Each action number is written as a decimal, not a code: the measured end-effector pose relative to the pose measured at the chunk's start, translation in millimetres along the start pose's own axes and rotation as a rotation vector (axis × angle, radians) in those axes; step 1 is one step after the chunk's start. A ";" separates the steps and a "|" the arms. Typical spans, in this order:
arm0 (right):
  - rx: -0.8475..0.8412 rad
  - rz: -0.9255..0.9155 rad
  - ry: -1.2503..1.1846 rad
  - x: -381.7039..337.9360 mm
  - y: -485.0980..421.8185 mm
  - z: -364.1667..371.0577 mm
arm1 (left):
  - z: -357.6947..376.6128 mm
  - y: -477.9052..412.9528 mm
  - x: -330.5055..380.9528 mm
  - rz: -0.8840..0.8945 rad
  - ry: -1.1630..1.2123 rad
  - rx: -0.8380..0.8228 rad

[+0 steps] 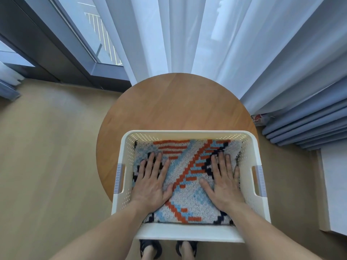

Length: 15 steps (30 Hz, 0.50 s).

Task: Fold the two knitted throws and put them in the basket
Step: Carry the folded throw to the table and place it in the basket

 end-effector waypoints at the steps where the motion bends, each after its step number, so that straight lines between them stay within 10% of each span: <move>1: -0.003 0.000 -0.006 -1.3 -0.2 0.1 | 1.4 -0.2 -0.1 0.000 -0.006 -0.005; 11: 0.467 0.024 0.102 -19.3 0.1 -77.3 | -40.0 -30.3 -7.0 -0.164 0.023 0.086; 15: 0.412 0.039 0.131 -7.1 -14.9 -69.8 | -24.9 -25.0 -20.3 -0.189 -0.025 0.028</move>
Point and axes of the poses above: each hand's wrist, its own y-axis away from the middle knuckle, its own z-axis out of the palm, x = y × z, the point moved 10 cm from there along -y, towards the middle knuckle, and after that the axes turned 11 degrees about x, right-handed, at the moved point
